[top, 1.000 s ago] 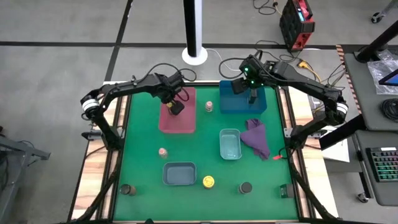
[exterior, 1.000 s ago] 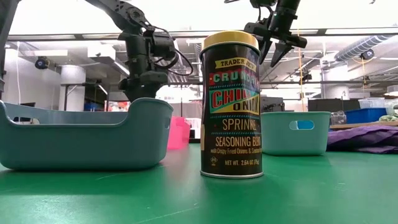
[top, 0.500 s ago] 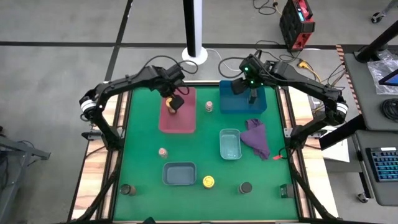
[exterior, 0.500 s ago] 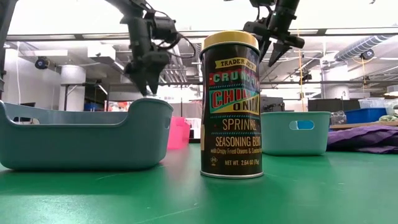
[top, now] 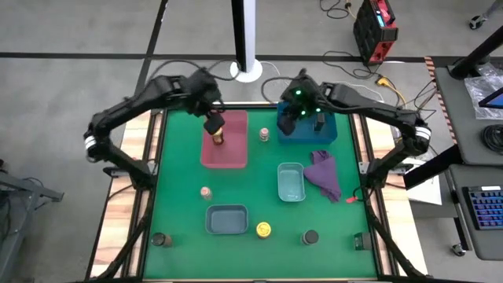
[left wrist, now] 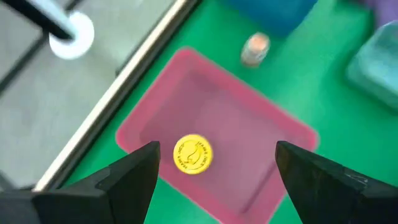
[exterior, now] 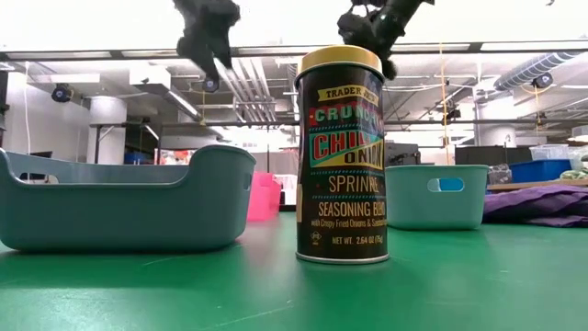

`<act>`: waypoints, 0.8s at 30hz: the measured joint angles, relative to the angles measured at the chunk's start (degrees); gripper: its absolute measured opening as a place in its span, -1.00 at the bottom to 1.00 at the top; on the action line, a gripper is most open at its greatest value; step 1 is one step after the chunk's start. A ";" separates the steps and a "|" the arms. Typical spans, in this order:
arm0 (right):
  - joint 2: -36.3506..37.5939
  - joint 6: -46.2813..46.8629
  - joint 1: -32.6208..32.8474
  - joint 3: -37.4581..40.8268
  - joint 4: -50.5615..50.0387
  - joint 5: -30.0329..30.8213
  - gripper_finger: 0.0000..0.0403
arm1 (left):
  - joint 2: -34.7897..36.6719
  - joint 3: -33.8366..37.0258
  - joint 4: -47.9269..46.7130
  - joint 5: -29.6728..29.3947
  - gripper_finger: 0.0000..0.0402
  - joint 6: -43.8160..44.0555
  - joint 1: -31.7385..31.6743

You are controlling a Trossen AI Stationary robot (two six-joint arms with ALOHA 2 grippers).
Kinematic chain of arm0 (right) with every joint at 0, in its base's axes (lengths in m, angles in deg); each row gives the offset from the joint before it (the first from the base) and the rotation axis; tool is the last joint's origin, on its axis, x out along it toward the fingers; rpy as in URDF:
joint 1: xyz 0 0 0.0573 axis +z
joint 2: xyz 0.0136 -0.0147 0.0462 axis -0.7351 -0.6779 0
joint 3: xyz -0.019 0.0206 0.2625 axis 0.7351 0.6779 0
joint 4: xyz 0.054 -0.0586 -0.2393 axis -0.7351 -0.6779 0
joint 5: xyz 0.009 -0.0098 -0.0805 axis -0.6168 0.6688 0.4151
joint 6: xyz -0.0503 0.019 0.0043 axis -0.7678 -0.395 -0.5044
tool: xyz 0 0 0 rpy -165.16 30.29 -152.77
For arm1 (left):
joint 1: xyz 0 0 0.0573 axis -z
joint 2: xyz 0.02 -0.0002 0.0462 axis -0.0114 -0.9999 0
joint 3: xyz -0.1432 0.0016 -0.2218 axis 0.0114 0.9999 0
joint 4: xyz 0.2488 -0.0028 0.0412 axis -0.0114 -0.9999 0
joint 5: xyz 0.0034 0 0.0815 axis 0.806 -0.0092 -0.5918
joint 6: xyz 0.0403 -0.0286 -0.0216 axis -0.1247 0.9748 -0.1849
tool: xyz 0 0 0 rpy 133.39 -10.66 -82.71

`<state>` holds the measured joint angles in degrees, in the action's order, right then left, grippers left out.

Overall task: Sort spices by type
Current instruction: Put the top brown seasoning bottle into the small light blue bin

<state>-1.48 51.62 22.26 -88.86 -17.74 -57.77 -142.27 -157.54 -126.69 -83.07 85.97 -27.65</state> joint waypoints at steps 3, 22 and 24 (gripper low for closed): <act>-3.31 -9.51 1.13 -0.40 0.13 -0.74 -0.01 | 4.97 0.03 1.60 0.00 0.51 1.06 1.16; -25.62 -19.12 0.17 -11.63 1.02 -4.55 -0.01 | 24.01 0.12 5.30 -0.68 0.50 6.54 2.46; -26.78 -18.74 -0.49 -12.76 0.21 -4.51 -0.01 | 24.61 0.14 5.31 -0.68 0.50 6.54 2.45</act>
<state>-28.27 32.88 21.77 -101.62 -17.53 -62.28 -117.65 -157.40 -121.39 -83.74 92.51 -25.20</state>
